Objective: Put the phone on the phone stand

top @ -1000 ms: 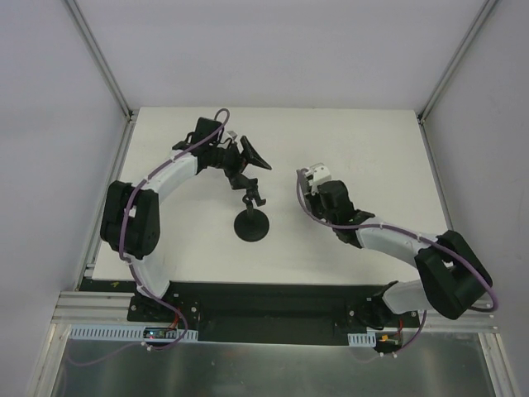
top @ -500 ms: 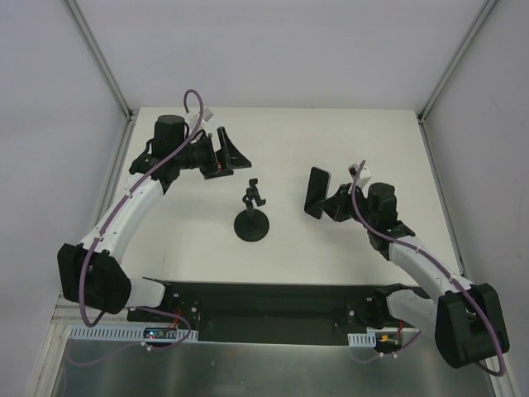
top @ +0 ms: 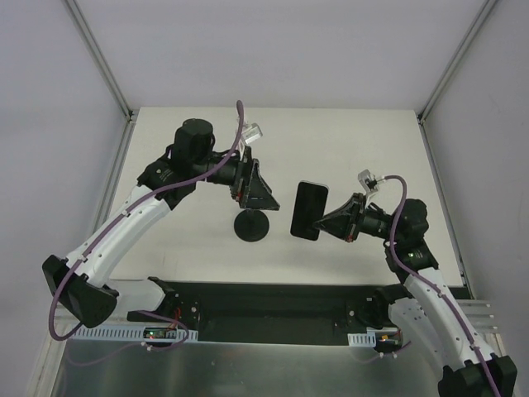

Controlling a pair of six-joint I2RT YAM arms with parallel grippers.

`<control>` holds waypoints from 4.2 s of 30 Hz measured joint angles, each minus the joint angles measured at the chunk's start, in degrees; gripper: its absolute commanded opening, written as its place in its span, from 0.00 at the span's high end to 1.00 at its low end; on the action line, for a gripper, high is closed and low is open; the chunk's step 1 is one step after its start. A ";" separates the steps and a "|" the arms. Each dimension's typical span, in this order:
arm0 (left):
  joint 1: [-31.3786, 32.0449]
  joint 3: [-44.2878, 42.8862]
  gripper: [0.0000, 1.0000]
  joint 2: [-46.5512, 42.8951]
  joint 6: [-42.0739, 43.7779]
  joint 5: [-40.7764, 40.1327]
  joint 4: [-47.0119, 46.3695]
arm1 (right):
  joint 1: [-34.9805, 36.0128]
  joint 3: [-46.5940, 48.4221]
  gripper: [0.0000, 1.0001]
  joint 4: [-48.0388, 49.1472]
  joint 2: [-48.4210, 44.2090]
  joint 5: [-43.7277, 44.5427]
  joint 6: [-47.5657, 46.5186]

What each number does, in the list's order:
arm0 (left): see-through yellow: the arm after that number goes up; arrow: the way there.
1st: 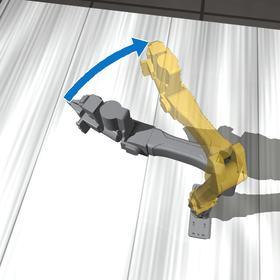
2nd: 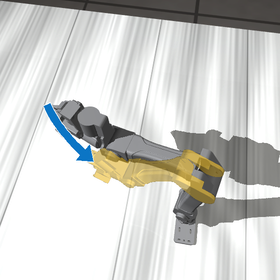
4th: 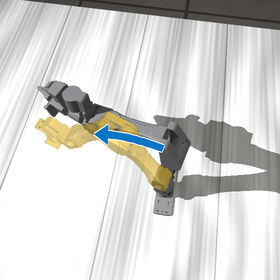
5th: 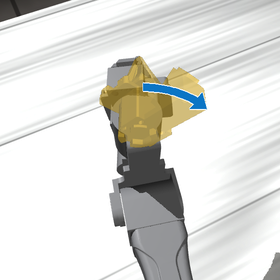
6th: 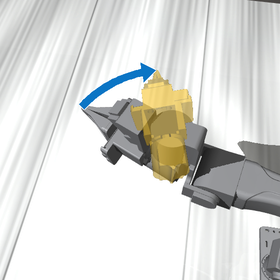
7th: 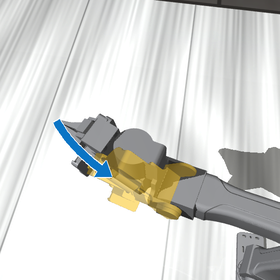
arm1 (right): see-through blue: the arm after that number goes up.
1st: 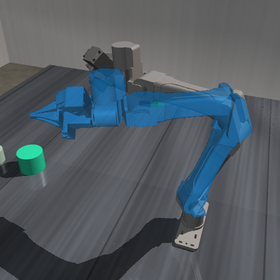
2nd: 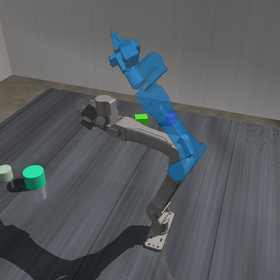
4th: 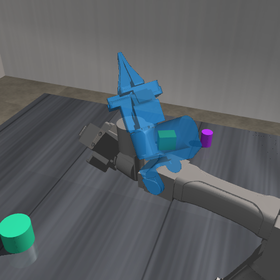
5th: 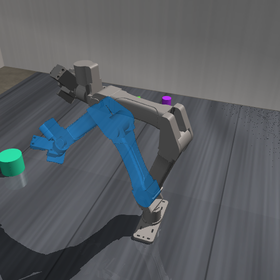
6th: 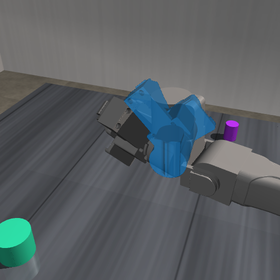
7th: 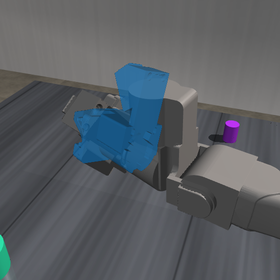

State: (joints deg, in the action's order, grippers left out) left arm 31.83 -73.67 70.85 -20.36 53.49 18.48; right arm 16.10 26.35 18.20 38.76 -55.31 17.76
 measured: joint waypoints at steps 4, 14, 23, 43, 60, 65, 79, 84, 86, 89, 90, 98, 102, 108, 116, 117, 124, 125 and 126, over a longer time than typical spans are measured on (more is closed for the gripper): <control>3.23 -3.78 0.16 1.97 0.52 3.67 1.38 | 0.24 0.09 1.00 -0.61 -3.17 -4.11 1.66; 5.88 -11.26 0.18 12.74 0.04 8.17 1.95 | 4.35 0.33 1.00 -1.92 -2.12 -6.23 2.14; 9.92 -13.68 0.59 17.11 0.50 9.14 3.34 | 6.27 2.08 1.00 -1.81 -0.24 -6.45 2.10; 12.85 -14.51 0.85 17.97 3.56 8.96 3.54 | 7.54 2.36 1.00 0.72 0.79 -6.99 2.10; 15.76 -12.46 1.00 6.36 3.76 -15.87 8.92 | 8.92 7.13 0.03 -13.70 -0.07 10.93 -5.79; 15.30 -12.83 1.00 1.97 3.52 -32.11 16.11 | 8.96 9.18 0.04 -21.42 1.40 24.90 -8.81; 14.56 -12.66 1.00 -16.92 3.28 -68.24 29.49 | 12.87 35.82 0.12 -22.58 38.95 21.77 -8.79; 14.56 -11.54 1.00 -22.93 3.26 -73.11 30.29 | 16.11 41.81 0.15 -20.06 49.96 18.36 0.66; 14.56 -11.10 1.00 -23.85 3.30 -73.64 30.47 | 17.05 44.04 0.18 -18.34 53.79 16.79 4.52; 14.56 -9.97 1.00 -24.04 3.28 -73.66 30.45 | 18.27 45.00 0.26 -15.06 57.53 14.86 9.55; 14.56 -9.73 1.00 -24.02 3.28 -73.66 30.51 | 18.71 45.03 0.28 -14.19 58.40 14.29 10.97; 14.56 -8.09 1.00 -24.57 3.26 -73.55 31.45 | 20.37 42.03 0.81 -3.10 60.87 13.40 22.86; 14.56 -7.48 1.00 -25.64 3.17 -73.55 31.45 | 20.46 36.87 0.99 3.10 59.06 17.44 30.03; 14.56 -6.27 1.00 -26.69 2.08 -73.05 31.50 | 22.23 23.30 0.99 6.88 46.42 35.01 37.81; 14.56 -4.39 1.00 -26.60 -0.55 -70.77 31.47 | 37.31 5.60 0.99 4.15 24.52 78.88 51.74; 14.56 -4.28 1.00 -26.60 -1.01 -70.47 31.45 | 38.73 5.70 0.99 2.89 24.22 82.01 53.24; 14.56 -4.04 1.00 -26.21 -4.28 -66.73 31.06 | 42.03 7.39 0.91 -3.43 25.05 96.70 67.28; 14.56 -3.76 1.00 -26.16 -4.66 -65.85 30.67 | 42.21 7.39 0.75 -3.15 25.42 97.31 67.91; 14.56 -3.45 1.00 -26.10 -5.14 -65.20 30.38 | 42.36 7.41 0.61 -2.89 25.64 97.74 68.11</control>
State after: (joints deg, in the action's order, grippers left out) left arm 46.39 -77.12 44.75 -25.50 -11.70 48.86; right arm 58.46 33.76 15.31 64.40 42.44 85.86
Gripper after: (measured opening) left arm 0.051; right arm 0.356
